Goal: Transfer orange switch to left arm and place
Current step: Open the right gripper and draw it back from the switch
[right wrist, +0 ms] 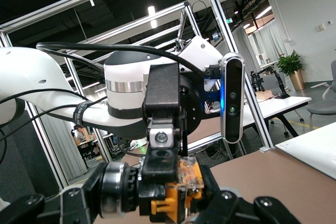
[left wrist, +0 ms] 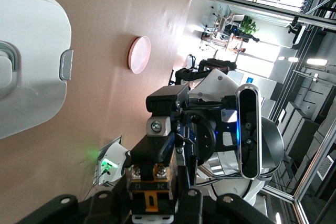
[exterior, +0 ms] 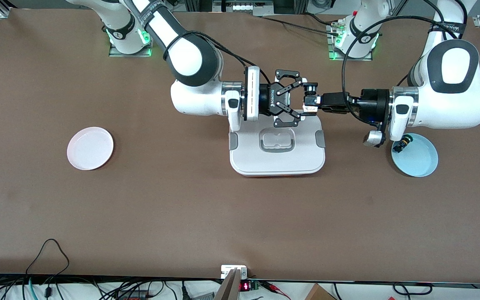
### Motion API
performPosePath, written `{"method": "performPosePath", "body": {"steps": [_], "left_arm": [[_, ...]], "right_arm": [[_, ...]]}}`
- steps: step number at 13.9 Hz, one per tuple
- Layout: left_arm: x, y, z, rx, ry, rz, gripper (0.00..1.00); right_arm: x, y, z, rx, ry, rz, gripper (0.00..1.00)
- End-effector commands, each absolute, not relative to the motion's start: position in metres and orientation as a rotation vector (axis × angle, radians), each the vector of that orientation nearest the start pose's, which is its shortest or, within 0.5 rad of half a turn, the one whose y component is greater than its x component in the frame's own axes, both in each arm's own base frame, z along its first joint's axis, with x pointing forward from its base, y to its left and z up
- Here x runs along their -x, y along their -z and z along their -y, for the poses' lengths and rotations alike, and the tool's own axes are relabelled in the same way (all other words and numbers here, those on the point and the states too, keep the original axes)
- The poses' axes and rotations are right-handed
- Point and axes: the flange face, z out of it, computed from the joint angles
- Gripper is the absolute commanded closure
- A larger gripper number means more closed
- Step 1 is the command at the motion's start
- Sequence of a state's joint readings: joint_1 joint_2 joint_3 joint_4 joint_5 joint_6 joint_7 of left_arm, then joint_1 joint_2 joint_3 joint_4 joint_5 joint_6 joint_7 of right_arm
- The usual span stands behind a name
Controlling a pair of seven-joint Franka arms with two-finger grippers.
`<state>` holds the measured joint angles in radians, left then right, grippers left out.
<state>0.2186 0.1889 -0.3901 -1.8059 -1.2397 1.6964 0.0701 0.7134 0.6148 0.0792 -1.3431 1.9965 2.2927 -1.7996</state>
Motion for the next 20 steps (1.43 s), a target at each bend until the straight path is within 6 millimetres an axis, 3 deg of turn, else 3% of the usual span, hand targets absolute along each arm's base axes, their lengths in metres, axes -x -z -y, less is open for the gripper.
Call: {"method": "performPosePath", "body": {"steps": [1,4,6,9,12,14,18,20], "left_arm": [[-0.581,-0.496,0.170,-1.846,0.329,-0.105,0.76],[-0.581,-0.495,0.169,-1.847,0.328,-0.105,0.76],[-0.581,-0.497,0.169,-1.845,0.333,-0.099,0.76],[-0.582,-0.493,0.164,-1.865,0.328,-0.095,0.76],[-0.580,-0.484,0.154,-2.066,0.316,0.002,0.76],[-0.591,-0.468,0.135,-2.231,0.317,0.090,0.76],[-0.602,-0.447,0.092,-2.537,0.360,0.237,0.76],[-0.600,-0.434,0.081,-2.691,0.377,0.511,0.76]], "right_arm": [[-0.543,-0.440,-0.545,1.357,1.031,0.842,0.01],[-0.555,-0.459,-0.536,1.372,1.060,0.806,0.00],[-0.565,-0.460,-0.526,1.389,1.046,0.777,0.00],[-0.591,-0.473,-0.494,1.301,1.038,0.853,0.00],[-0.628,-0.479,-0.428,1.252,0.935,1.000,0.00],[-0.644,-0.489,-0.382,1.190,0.889,1.057,0.00],[-0.658,-0.488,-0.291,1.096,0.758,1.176,0.00],[-0.658,-0.484,-0.252,1.075,0.682,1.233,0.00]]}}
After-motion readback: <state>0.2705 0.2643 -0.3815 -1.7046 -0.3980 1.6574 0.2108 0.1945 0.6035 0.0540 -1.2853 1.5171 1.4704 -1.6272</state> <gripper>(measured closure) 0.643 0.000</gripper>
